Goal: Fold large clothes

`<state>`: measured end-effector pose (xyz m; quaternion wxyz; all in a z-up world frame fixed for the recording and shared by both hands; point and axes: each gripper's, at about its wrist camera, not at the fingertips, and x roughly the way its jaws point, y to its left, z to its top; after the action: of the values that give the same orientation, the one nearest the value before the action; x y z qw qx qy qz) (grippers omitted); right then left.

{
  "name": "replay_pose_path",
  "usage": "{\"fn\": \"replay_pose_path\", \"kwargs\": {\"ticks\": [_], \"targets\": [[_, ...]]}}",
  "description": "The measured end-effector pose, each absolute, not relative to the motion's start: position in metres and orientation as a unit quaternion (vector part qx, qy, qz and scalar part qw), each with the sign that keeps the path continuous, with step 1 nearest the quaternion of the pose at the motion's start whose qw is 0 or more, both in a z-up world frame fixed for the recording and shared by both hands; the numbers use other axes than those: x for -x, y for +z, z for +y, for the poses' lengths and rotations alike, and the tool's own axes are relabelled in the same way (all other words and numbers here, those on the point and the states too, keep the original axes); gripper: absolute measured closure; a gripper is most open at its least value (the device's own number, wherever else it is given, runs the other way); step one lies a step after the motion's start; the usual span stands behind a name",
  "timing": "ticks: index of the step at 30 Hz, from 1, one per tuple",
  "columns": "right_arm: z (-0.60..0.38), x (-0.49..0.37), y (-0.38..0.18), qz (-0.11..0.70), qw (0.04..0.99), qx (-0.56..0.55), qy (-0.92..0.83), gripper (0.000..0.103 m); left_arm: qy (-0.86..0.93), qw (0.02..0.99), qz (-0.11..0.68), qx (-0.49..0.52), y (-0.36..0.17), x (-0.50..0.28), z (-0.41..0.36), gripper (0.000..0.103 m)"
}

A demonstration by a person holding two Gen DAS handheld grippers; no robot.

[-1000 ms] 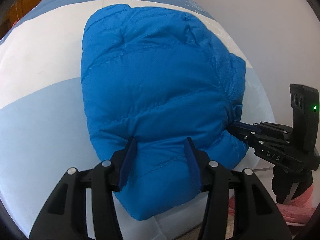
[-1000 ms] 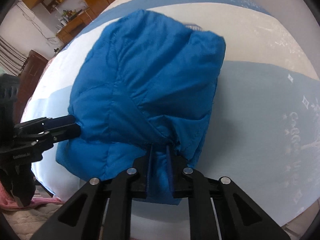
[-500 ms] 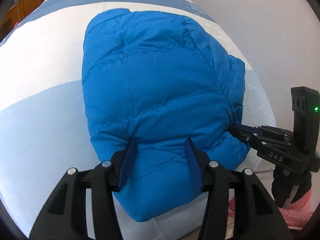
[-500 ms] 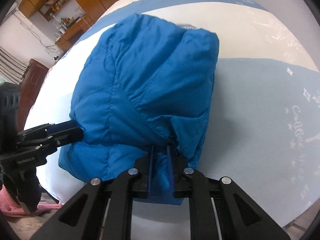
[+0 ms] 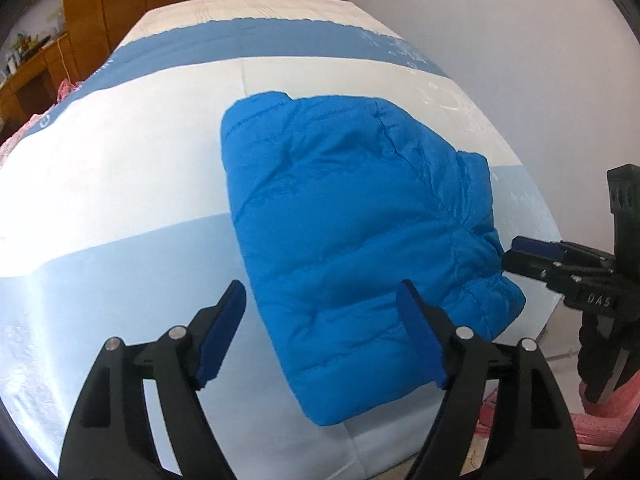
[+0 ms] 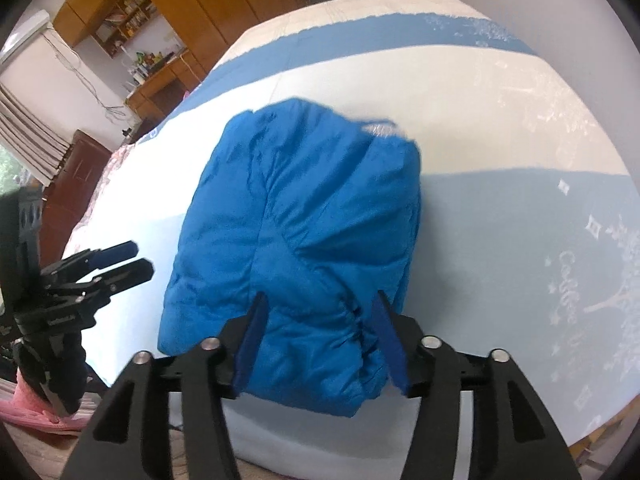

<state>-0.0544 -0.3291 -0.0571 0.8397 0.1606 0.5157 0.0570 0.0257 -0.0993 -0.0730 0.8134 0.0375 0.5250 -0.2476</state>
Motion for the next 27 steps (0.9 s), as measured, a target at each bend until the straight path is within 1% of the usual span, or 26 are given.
{"fn": "replay_pose_path", "kwargs": {"ticks": [3,4,7,8,11,21,27], "targets": [[-0.341,0.051,-0.052,0.511,0.842,-0.167,0.056,0.04,-0.245,0.816,0.523,-0.034,-0.068,-0.028,-0.093,0.016],[-0.343,0.05,-0.051,0.509,0.843,-0.168,0.055,0.037,-0.244,0.817,0.522,-0.033,-0.069,-0.028,-0.097,0.014],[-0.351,0.045,-0.049,0.506,0.844,-0.172,0.052,0.032,-0.241,0.817,0.523,-0.031,-0.069,-0.032,-0.098,0.012],[-0.353,0.043,-0.048,0.506,0.843,-0.175,0.055,0.028,-0.24,0.816,0.525,-0.029,-0.069,-0.033,-0.098,0.012],[-0.359,0.037,-0.05,0.504,0.84,-0.188,0.07,0.023,-0.24,0.812,0.531,-0.024,-0.072,-0.038,-0.097,0.012],[-0.371,0.022,-0.078,0.511,0.816,-0.248,0.109,0.02,-0.249,0.796,0.552,-0.019,-0.09,-0.052,-0.097,0.012],[-0.379,0.005,-0.102,0.51,0.795,-0.292,0.152,0.012,-0.26,0.77,0.582,0.008,-0.114,-0.069,-0.096,0.012]]}}
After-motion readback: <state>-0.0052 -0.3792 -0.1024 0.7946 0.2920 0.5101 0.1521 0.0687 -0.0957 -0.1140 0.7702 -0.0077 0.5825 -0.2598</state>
